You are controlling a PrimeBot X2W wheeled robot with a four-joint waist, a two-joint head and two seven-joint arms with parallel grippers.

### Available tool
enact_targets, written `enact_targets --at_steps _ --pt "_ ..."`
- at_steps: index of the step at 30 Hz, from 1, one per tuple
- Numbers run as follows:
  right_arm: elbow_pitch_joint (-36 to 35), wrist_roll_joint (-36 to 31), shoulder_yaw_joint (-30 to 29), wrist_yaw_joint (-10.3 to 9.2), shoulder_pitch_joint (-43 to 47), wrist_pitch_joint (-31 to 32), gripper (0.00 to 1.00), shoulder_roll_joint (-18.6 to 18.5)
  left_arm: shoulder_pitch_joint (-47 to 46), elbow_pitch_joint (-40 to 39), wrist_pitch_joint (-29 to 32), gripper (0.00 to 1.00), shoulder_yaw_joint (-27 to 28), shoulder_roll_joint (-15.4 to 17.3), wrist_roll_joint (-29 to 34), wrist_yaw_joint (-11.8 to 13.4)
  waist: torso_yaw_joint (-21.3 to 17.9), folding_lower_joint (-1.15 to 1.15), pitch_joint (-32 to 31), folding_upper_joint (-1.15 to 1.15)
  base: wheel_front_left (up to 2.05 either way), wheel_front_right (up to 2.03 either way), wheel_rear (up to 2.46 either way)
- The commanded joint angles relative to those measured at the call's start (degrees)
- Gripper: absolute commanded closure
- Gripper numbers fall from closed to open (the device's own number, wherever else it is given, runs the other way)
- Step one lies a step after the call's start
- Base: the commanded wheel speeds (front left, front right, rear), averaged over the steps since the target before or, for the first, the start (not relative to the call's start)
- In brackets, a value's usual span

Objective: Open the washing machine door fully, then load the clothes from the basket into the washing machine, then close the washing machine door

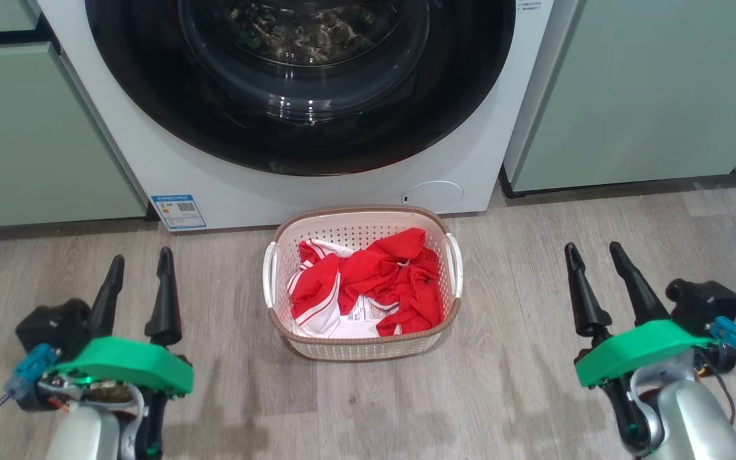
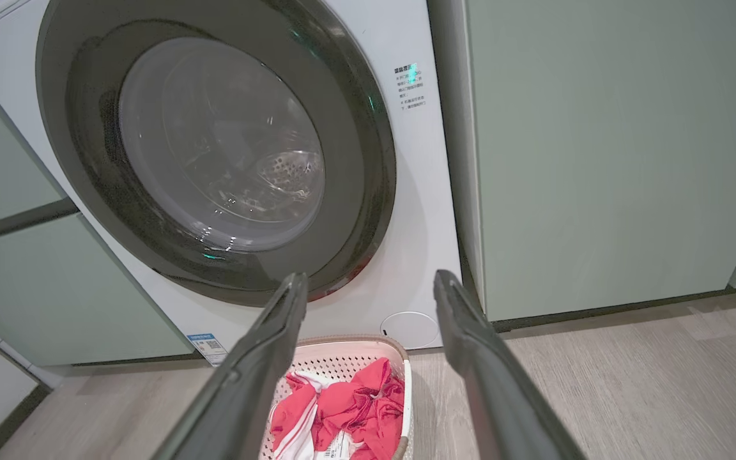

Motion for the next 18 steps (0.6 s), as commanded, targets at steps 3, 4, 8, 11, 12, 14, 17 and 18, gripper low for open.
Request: enact_targets --at_steps 3,4,8,11,12,14,17,18 --pt "-1.5 -3.3 1.5 -0.01 -2.5 -1.3 0.0 0.1 -1.4 -2.3 -1.3 0.0 0.9 1.1 3.5 0.6 0.1 0.0 0.0 0.0 0.0 0.0 0.0" --pt "-1.5 -3.9 1.6 -0.01 -2.5 -1.5 0.0 0.1 -1.3 -2.2 -1.4 0.0 0.8 1.0 4.1 0.5 0.1 0.0 0.0 0.0 0.0 0.0 0.0" --pt "-1.4 -5.2 2.0 -0.01 -2.5 -2.0 0.0 0.2 -1.3 -1.9 -1.9 0.0 0.5 0.8 5.9 0.5 0.2 0.0 0.2 0.0 0.0 0.0 0.0" --pt "-1.2 -6.6 2.4 -0.01 -2.6 -2.6 0.0 0.1 -1.4 -1.8 -2.4 0.0 0.5 0.6 7.5 0.3 0.2 0.0 0.4 0.0 0.0 0.0 0.0" --pt "-1.1 -7.5 2.8 -0.01 -2.6 -2.9 0.0 0.1 -1.3 -1.5 -2.8 0.0 0.6 0.5 8.6 0.1 0.2 0.0 0.5 0.0 0.0 0.0 0.0" --pt "-1.0 -8.2 3.1 -0.01 -2.6 -3.3 0.0 0.1 -1.4 -1.3 -3.1 0.0 0.7 0.4 9.4 -0.3 0.2 0.0 0.6 0.0 0.0 0.0 0.0" --pt "-0.9 -9.8 3.5 -0.01 -2.8 -3.8 0.0 0.1 -1.6 -0.8 -3.6 0.0 0.3 0.8 11.5 -1.4 0.2 0.0 0.7 0.0 0.0 0.0 0.0" --pt "-0.8 -10.3 3.5 -0.01 -2.8 -4.0 0.0 0.1 -1.7 -0.7 -3.8 0.0 0.3 0.9 12.3 -1.6 0.2 0.0 0.8 0.0 0.0 0.0 0.0"
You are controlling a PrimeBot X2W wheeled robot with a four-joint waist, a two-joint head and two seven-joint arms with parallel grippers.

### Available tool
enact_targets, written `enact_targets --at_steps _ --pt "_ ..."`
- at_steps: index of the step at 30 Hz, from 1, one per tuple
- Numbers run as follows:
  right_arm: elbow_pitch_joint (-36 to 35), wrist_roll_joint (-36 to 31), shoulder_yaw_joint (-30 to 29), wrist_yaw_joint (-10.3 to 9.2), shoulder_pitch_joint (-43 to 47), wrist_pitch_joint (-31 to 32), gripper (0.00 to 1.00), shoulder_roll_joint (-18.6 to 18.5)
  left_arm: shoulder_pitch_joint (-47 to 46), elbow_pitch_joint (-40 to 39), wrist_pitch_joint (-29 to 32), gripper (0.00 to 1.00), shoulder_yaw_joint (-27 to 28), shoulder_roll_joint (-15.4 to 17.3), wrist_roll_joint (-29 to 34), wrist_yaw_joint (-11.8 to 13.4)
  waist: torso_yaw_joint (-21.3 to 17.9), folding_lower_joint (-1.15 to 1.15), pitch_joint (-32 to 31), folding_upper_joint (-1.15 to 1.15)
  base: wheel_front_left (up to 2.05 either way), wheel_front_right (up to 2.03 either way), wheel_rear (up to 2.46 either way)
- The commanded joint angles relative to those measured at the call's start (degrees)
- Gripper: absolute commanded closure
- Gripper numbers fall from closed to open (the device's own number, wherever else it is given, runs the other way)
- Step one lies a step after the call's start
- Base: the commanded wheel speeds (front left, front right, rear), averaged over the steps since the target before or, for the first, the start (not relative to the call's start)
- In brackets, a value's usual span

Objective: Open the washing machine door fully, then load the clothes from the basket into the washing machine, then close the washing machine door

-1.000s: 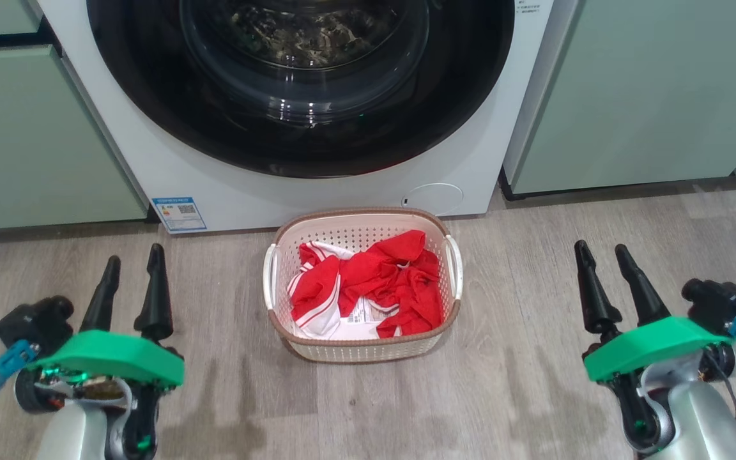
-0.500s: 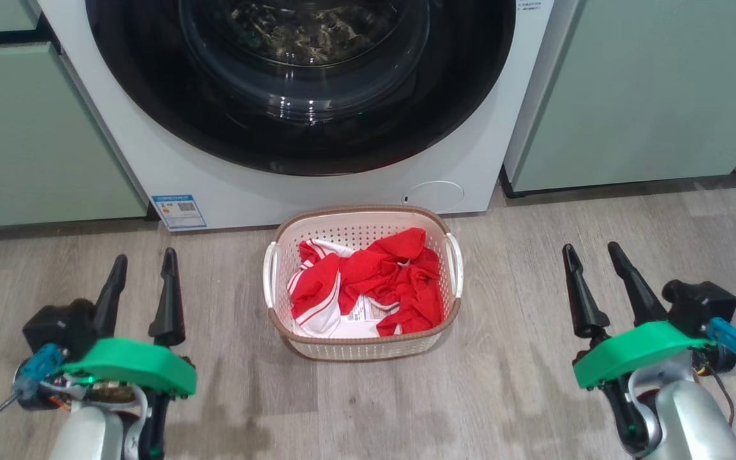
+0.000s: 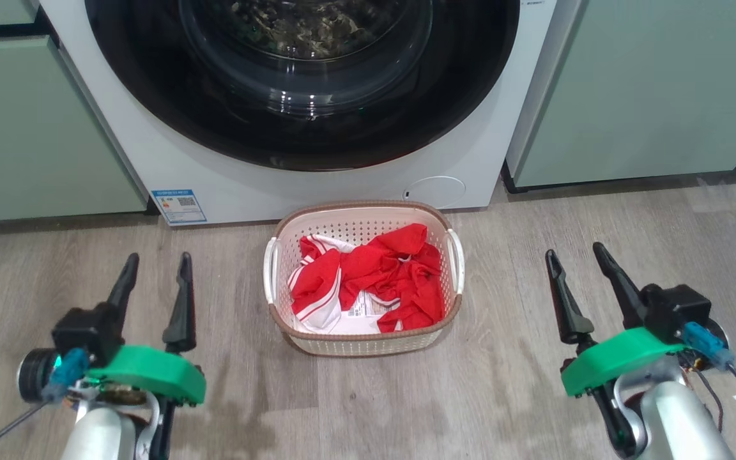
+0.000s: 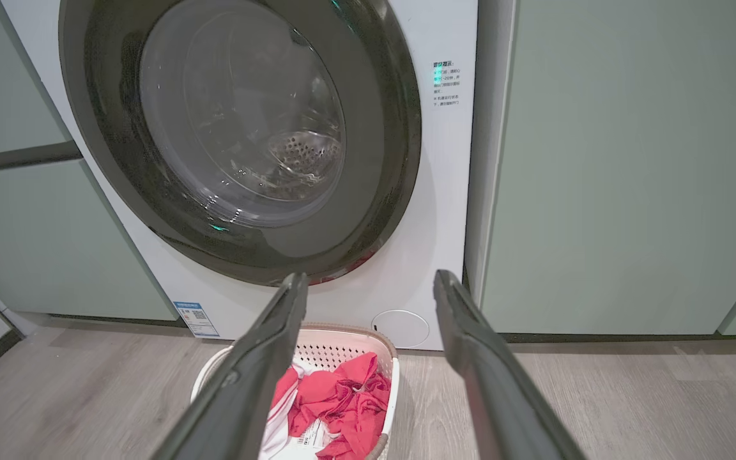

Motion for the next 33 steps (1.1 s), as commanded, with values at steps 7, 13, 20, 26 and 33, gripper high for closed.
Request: enact_targets --at_steps 7,13,20,26,33 --pt "-1.1 -4.4 1.6 -0.01 -2.9 -2.1 0.0 0.1 -2.1 -1.0 -1.8 0.0 0.8 1.2 5.2 -2.0 0.1 0.0 0.0 0.0 0.0 0.0 0.0" --pt "-0.3 -6.7 1.1 -0.01 -3.0 -2.7 0.0 0.1 -2.3 0.5 -2.4 0.0 0.5 1.4 7.8 -2.9 0.1 0.0 0.1 0.0 0.0 0.0 0.0" --pt "0.7 -4.8 0.8 -0.01 -3.0 -2.4 0.0 0.1 -2.6 2.7 -2.4 0.0 2.1 0.2 5.5 -3.1 0.1 0.0 0.0 0.0 0.0 0.0 0.0" --pt "1.1 -3.5 0.4 -0.01 -3.1 -2.4 0.0 0.1 -2.7 4.0 -2.4 0.0 4.0 -0.8 3.3 -3.1 0.2 0.0 -0.1 0.0 0.0 0.0 0.0" --pt "0.9 -2.4 0.7 -0.01 -3.4 -2.5 0.0 0.1 -2.8 4.4 -2.4 0.0 4.6 -1.2 3.0 -3.2 0.3 0.0 -0.1 0.0 0.0 0.0 0.0"
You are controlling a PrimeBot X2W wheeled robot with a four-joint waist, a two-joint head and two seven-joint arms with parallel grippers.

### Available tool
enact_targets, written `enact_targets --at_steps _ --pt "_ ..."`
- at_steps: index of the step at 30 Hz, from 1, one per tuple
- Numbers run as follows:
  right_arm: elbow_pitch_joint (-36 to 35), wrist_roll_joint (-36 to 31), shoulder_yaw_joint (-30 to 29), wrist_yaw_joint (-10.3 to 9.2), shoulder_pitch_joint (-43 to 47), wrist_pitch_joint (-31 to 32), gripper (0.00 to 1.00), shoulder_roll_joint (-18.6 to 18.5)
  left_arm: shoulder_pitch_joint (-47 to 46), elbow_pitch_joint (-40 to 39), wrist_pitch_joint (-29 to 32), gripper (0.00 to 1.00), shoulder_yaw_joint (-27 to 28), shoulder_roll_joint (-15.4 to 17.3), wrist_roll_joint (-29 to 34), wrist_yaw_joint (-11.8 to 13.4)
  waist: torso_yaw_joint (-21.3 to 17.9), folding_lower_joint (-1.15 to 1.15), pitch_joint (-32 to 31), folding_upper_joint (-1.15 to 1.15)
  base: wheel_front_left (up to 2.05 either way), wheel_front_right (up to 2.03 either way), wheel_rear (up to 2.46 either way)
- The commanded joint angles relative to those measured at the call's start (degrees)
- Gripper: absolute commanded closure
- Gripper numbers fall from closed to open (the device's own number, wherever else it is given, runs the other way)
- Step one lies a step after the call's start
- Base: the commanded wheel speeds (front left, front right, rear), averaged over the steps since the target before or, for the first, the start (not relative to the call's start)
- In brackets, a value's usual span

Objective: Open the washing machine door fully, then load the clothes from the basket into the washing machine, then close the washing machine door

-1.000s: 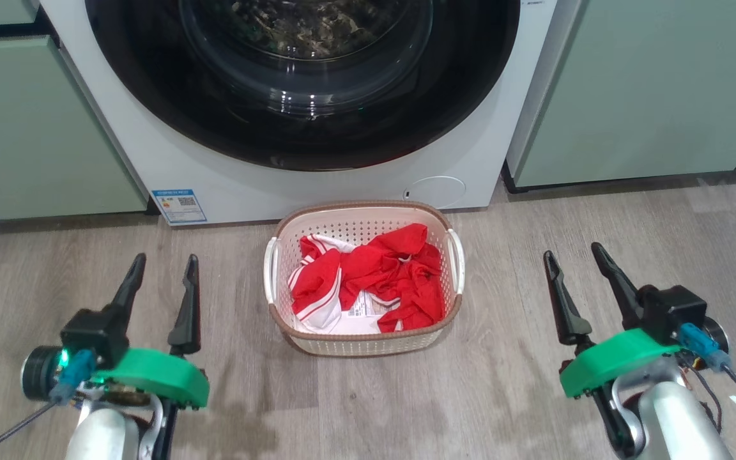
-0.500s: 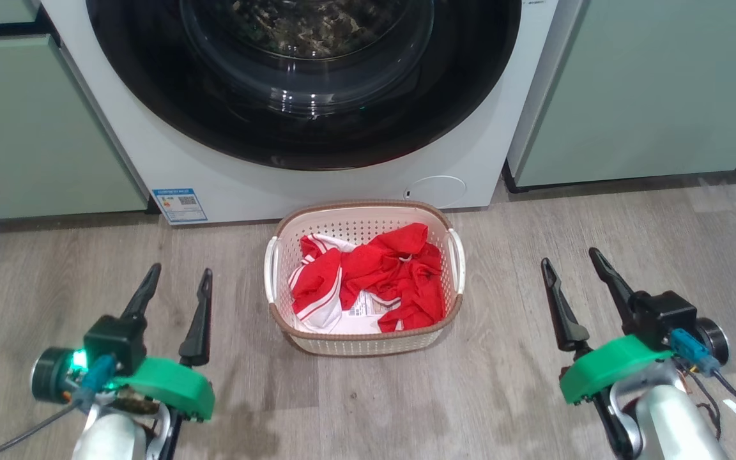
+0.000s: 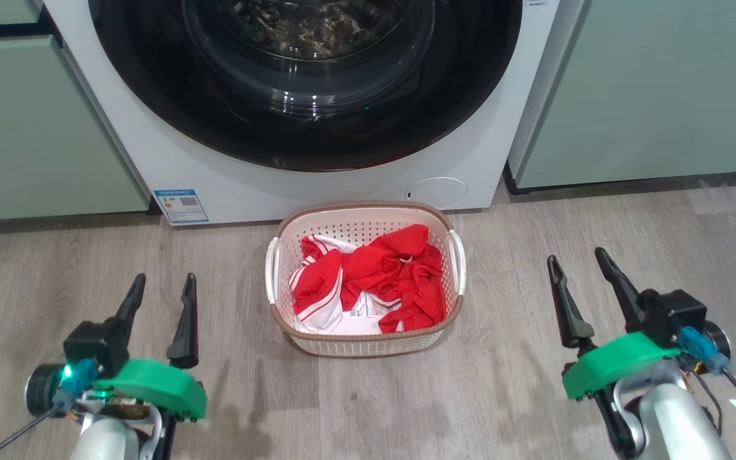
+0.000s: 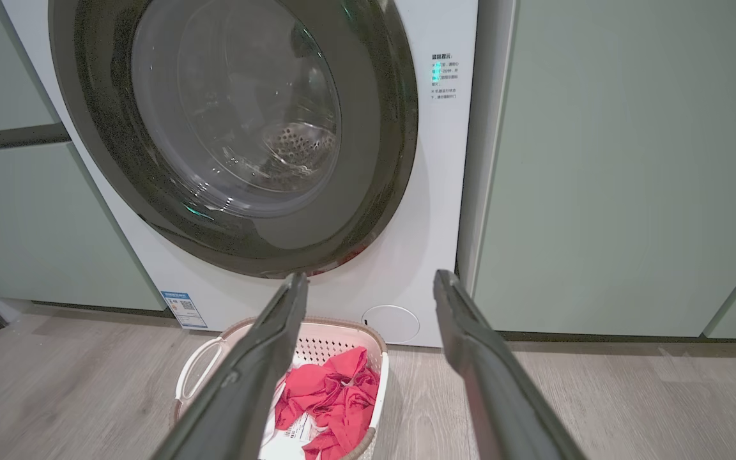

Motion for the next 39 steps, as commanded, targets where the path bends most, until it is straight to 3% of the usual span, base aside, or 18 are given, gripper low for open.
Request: enact_targets --at_steps 1,39 --pt "-2.0 0.4 1.6 -0.01 -3.0 -0.4 0.0 0.1 -2.7 -1.6 -0.7 0.0 2.1 0.5 -0.2 -0.2 0.0 0.0 0.0 0.0 0.0 0.0 0.0" --pt "-5.6 0.6 1.6 -0.01 -2.0 1.7 0.0 0.1 -2.9 -1.7 -0.7 0.0 4.4 -0.7 0.5 -0.4 0.0 0.0 0.3 0.0 0.0 0.0 0.0"
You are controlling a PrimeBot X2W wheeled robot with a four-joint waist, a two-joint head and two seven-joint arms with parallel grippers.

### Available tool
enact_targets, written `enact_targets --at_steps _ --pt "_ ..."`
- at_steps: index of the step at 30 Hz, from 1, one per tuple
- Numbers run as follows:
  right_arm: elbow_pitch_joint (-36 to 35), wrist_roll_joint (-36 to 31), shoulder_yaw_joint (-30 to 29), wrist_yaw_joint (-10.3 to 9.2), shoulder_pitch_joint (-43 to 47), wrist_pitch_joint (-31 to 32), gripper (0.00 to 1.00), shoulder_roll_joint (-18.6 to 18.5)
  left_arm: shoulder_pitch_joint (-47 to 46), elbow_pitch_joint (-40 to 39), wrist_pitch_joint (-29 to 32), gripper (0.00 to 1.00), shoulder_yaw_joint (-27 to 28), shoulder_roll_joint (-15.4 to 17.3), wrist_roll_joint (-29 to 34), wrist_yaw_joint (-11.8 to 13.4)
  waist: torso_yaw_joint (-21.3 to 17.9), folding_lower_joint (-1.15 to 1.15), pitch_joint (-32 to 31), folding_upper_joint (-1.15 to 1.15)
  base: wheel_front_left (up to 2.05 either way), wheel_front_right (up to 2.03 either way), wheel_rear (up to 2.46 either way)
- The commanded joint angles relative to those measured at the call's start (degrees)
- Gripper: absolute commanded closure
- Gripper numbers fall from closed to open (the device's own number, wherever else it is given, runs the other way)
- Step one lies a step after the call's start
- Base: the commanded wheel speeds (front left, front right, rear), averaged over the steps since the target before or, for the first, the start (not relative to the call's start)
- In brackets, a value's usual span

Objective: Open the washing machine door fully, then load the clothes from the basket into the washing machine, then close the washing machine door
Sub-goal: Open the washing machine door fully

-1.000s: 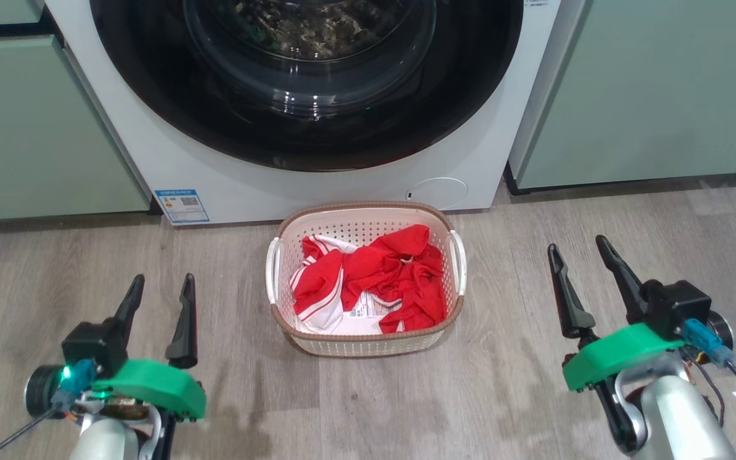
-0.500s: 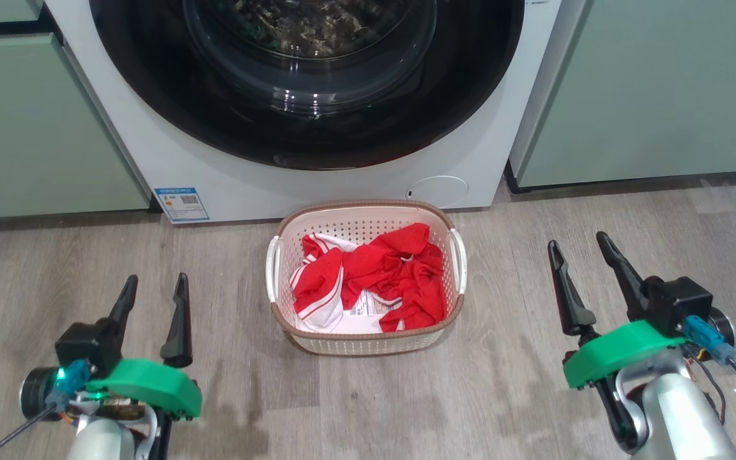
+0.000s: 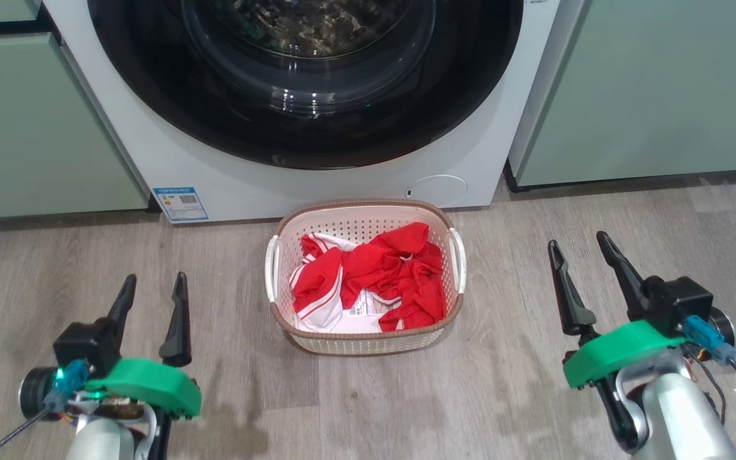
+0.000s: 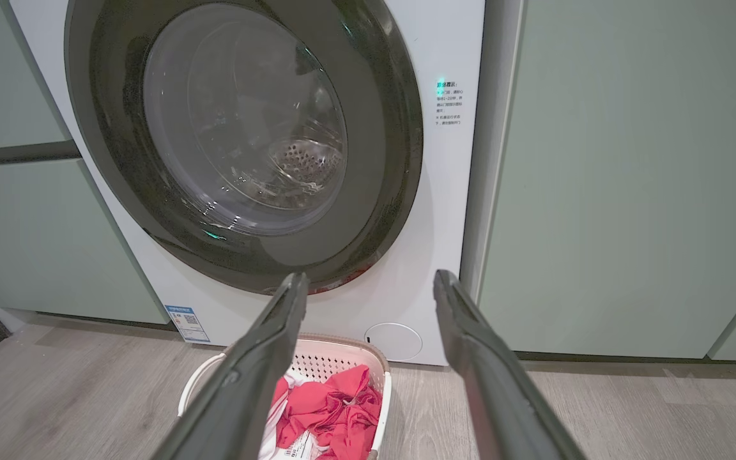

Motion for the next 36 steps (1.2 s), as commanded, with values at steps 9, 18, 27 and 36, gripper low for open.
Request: enact_targets --at_steps 9,18,27,36 --pt "-2.0 0.5 1.4 -0.01 -1.4 -0.2 0.0 0.1 -2.7 -3.2 -0.7 0.0 2.3 0.3 1.2 -0.3 -0.2 0.0 0.1 0.0 0.28 0.28 -0.56" --pt "-2.1 0.7 1.2 -0.01 -1.8 -0.3 0.0 0.1 -3.0 -3.5 -0.7 0.0 2.5 0.3 1.8 -0.9 -0.5 0.0 0.7 0.0 1.0 1.0 -2.01" --pt "-2.0 0.9 0.8 -0.01 -2.0 -0.6 0.0 0.1 -3.3 -4.2 -0.7 0.0 2.7 0.2 2.0 -1.3 -1.1 0.0 1.3 0.0 1.23 1.23 -2.46" --pt "-1.9 1.1 0.4 -0.01 -2.1 -0.9 0.0 0.1 -3.5 -4.8 -0.7 0.0 2.4 0.0 1.7 -1.6 -1.7 0.0 1.5 0.0 1.11 1.12 -2.23"
